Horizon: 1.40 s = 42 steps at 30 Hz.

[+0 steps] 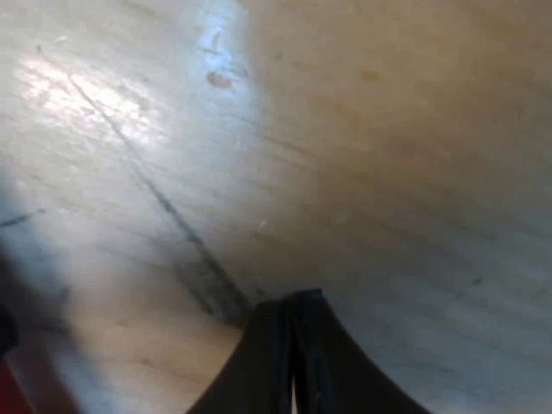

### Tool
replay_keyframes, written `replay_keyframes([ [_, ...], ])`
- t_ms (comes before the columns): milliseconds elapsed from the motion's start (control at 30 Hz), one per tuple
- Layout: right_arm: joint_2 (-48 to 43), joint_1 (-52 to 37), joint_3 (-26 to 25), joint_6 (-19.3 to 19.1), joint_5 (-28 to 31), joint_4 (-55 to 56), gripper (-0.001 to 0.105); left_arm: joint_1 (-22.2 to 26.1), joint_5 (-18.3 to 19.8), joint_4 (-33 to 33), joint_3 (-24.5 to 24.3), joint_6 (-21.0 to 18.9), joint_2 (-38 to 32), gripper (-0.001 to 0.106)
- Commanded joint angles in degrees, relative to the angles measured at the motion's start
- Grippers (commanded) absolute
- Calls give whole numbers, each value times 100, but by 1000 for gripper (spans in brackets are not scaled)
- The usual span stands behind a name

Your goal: Put the handle in the coffee machine

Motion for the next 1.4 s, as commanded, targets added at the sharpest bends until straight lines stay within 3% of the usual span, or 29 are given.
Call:
replay_keyframes([
  [33,146,350,75,43,-252,40,0,-16,84,14,-40,3,20,80],
  [167,146,738,75,181,-164,-36,0,-16,84,14,-40,3,20,80],
  [567,146,1447,75,1391,-127,-960,0,-16,84,14,-40,3,20,80],
  [700,146,1728,75,1607,-134,-1439,0,-16,84,14,-40,3,20,80],
  [1167,374,2127,45,1972,-158,-2400,0,-16,84,14,-40,3,20,80],
  [1400,940,2127,-380,1972,-392,-2708,0,-16,84,14,-40,3,20,80],
])
